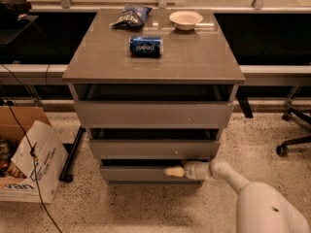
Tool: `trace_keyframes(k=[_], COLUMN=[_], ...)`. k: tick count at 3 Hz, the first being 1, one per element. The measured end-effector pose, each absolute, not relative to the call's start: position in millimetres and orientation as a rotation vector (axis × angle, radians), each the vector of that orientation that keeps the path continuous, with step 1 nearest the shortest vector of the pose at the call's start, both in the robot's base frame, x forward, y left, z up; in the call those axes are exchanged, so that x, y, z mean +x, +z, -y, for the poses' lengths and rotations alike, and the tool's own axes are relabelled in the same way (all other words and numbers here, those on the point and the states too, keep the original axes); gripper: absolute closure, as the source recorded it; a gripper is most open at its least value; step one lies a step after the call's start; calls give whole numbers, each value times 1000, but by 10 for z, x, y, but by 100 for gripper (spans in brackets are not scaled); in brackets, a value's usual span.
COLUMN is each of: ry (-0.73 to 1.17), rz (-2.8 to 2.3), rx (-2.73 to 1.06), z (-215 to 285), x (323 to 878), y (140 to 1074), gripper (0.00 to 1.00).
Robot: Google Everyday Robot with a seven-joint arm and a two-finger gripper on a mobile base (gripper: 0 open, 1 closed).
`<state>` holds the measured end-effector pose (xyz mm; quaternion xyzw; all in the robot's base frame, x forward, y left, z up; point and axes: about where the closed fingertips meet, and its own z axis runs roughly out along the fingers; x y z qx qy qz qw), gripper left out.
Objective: Open bottom drawer
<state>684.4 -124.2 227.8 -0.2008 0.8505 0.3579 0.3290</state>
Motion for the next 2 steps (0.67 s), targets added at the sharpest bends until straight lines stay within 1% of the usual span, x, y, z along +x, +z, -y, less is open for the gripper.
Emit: trace_keyframes(k=[2], ry=[856], rz=[-2327], rx=[-562], z=[1509], x=[6387], y=[2364], gripper=[73])
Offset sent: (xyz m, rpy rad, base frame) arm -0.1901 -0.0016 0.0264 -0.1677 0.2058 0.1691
